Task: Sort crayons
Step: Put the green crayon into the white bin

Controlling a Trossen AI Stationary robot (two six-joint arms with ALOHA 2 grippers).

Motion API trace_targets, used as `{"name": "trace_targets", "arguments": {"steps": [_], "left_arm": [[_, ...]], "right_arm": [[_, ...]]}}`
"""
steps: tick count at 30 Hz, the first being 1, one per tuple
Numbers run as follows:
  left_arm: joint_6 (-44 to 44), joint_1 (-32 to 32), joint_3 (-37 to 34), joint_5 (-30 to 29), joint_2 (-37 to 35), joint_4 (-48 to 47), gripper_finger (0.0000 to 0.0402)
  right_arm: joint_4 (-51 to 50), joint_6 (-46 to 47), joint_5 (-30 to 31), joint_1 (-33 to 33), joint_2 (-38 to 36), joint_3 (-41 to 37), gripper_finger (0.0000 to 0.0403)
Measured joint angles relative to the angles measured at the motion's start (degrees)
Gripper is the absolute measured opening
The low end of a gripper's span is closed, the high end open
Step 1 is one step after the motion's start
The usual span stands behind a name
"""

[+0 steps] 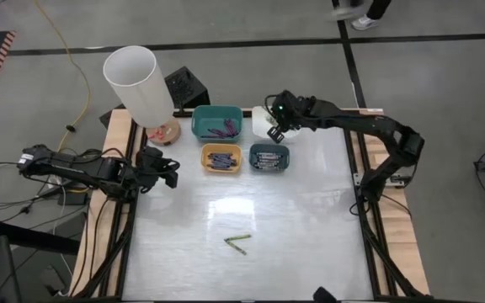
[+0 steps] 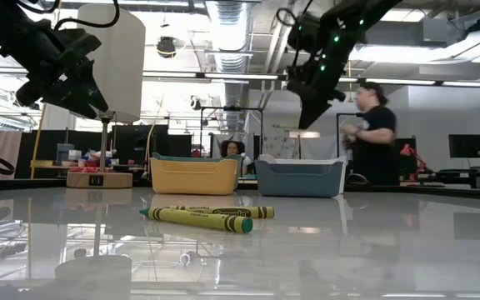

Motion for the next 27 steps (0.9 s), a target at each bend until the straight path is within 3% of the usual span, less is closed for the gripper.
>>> {"name": "trace_targets", "arguments": {"steps": [7,15,27], "left_arm": [[-0.1,0.0,0.0,-0.1,0.0,0.0,0.0160],[-0.2,0.0,0.0,0.1,0.0,0.0,0.0160],[-0.6,0.0,0.0,0.4,0.0,0.0,0.0160]], "right_arm": [[0.7,-2.7,-0.9,-1.3,7.6,0.0,0.0001],[2.1,-4.9,-6.1,-3.1,15.5,0.0,0.0001],[2.5,-3.5,-10.0,-6.8,16.5,0.0,0.0018]]}}
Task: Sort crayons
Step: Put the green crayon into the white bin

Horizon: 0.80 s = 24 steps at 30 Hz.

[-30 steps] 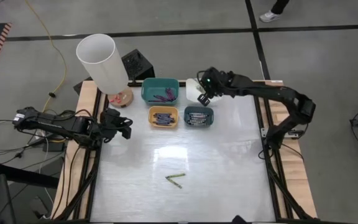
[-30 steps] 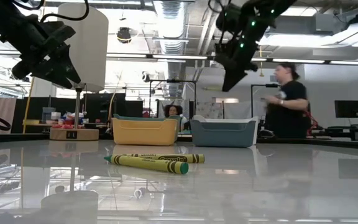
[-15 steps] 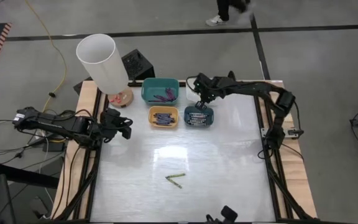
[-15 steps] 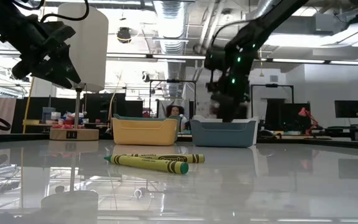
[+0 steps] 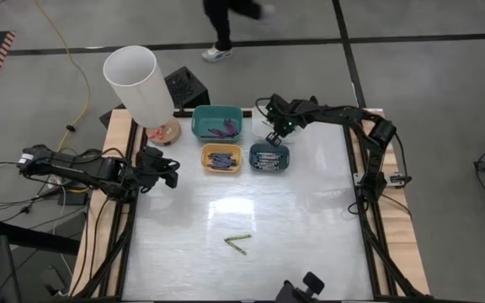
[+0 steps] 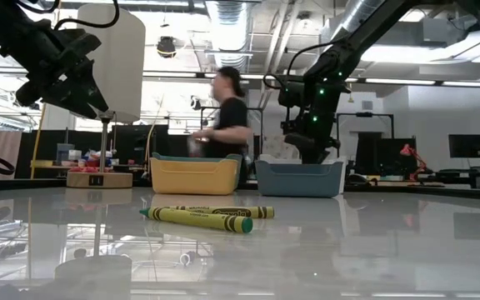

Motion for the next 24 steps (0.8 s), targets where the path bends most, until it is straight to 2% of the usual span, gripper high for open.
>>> {"name": "trace_targets", "arguments": {"steps": [11,19,24], "left_arm": [[0.0,0.0,0.0,0.0,0.0,0.0,0.0160],[0.0,0.0,0.0,0.2,0.0,0.0,0.0160],[0.5,0.0,0.0,0.2,0.0,0.0,0.0160]], "right_arm": [[-1.8,0.0,0.0,0.0,-0.2,2.4,0.0098],[-3.5,-1.9,-2.0,1.8,-6.7,12.1,0.0102],[-3.1,-1.9,-4.1,6.8,-12.5,15.0,0.0102]]}}
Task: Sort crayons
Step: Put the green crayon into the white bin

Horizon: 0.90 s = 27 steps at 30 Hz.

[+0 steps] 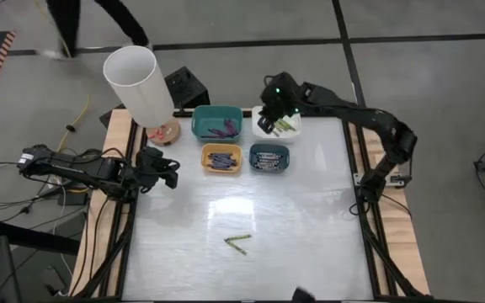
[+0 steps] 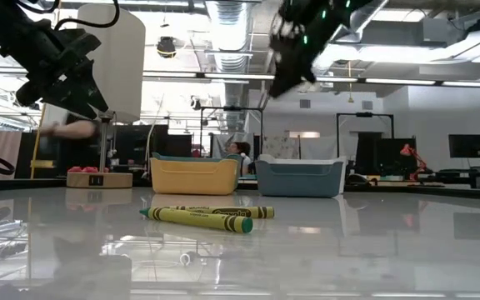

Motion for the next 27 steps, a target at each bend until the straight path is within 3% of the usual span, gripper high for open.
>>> {"name": "trace_targets", "arguments": {"steps": [6,13,17,27], "left_arm": [[0.0,0.0,0.0,0.4,0.0,0.0,0.0160],[1.8,0.0,0.0,1.3,0.0,0.0,0.0160],[2.7,0.0,0.0,1.7,0.0,0.2,0.0160],[3.0,0.0,0.0,4.4,0.0,0.2,0.0160]], "right_arm": [[-0.3,0.9,-1.3,11.5,-4.2,0.0,0.0102],[-0.1,5.2,1.0,27.2,-2.5,0.0,0.0102],[0.9,7.9,4.9,34.4,1.2,-0.1,0.0102],[6.6,9.5,5.2,45.9,14.4,-0.1,0.0102]]}}
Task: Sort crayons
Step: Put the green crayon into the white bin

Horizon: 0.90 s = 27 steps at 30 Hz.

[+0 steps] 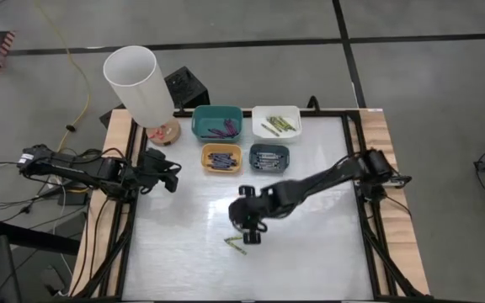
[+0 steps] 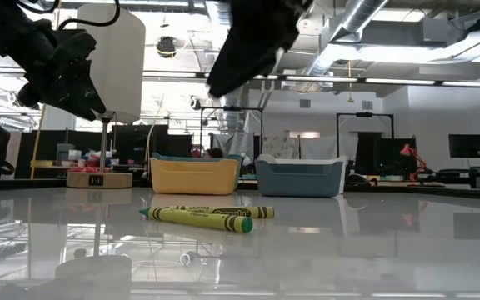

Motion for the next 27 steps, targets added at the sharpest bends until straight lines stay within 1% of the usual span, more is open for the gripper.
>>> {"name": "trace_targets", "arguments": {"steps": [6,11,19,22,25,27], "left_arm": [[0.1,0.0,0.0,2.2,0.0,0.0,0.0160],[0.0,0.0,0.0,2.4,0.0,0.0,0.0160],[0.0,0.0,0.0,2.4,0.0,0.0,0.0160],[0.0,0.0,0.0,2.4,0.0,0.0,0.0160],[0.0,0.0,0.0,2.4,0.0,0.0,0.0160],[0.0,0.0,0.0,2.4,0.0,0.0,0.0160]], "right_arm": [[-0.7,0.1,0.4,3.4,5.3,0.0,0.0102],[-0.7,0.3,0.4,4.9,7.8,0.0,0.0102],[-1.6,1.0,1.3,4.7,7.8,0.0,0.0102],[0.1,1.1,1.3,4.7,7.8,-1.4,0.0102],[-0.6,1.4,1.3,5.1,7.8,-2.3,0.0102],[0.5,2.1,2.1,5.3,7.8,-3.2,0.0102]]}}
